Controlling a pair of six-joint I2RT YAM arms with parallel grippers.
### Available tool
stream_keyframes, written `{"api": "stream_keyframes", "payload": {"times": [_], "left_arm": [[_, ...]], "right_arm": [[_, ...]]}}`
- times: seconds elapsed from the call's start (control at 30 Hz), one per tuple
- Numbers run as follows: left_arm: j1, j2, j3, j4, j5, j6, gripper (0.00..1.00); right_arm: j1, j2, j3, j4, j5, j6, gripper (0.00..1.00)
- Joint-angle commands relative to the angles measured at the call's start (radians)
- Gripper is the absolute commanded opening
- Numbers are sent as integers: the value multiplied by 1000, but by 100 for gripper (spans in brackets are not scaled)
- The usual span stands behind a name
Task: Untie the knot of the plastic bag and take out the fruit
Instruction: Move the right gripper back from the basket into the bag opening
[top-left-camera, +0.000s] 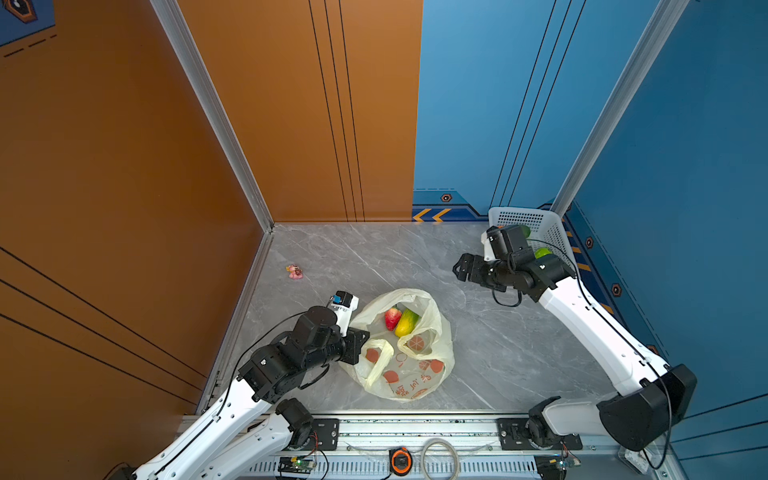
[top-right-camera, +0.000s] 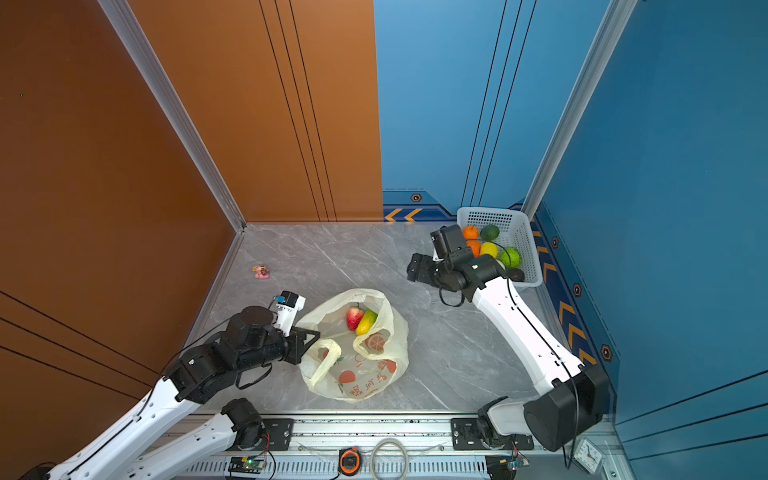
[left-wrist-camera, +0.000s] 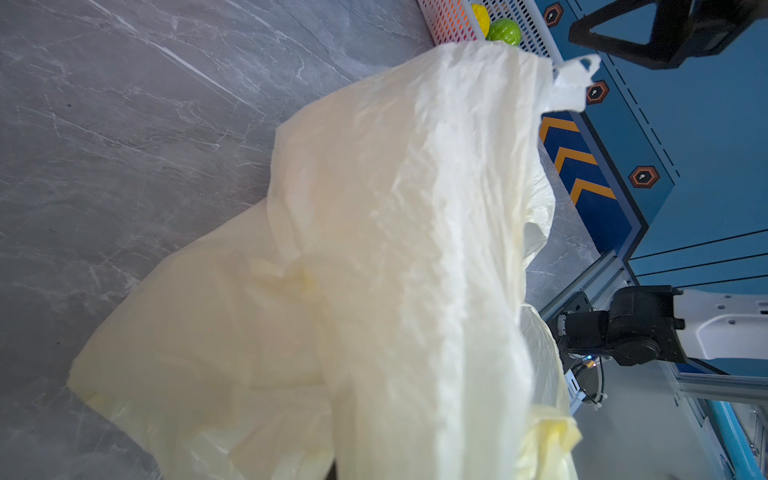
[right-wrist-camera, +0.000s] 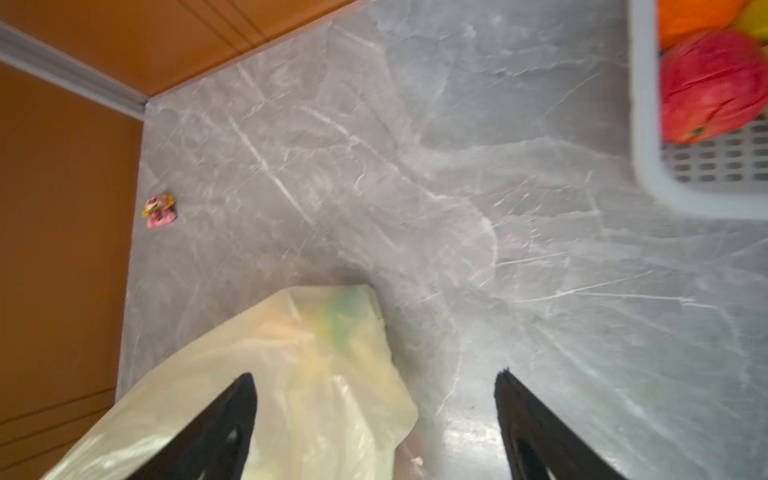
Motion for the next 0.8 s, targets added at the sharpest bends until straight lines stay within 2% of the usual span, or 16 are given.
{"api": "stream_keyframes", "payload": {"times": [0.0,0.2,0.4,0.57,0.77], "left_arm": [[0,-9,-13,19,14,27,0],[2,-8,-6,17,13,29,0],[2,-5,3,13,15,29,0],[1,-8,5,11,15,27,0],[2,-9,5,12,15,26,0]], "right_arm": [[120,-47,-53,-38,23,129,89],[341,-117,-130,42,42,261,86],[471,-94,-166,139,28,322,83],[516,-14,-179,232,-16,317,79],[524,119,-139,233,-26,249,75]]}}
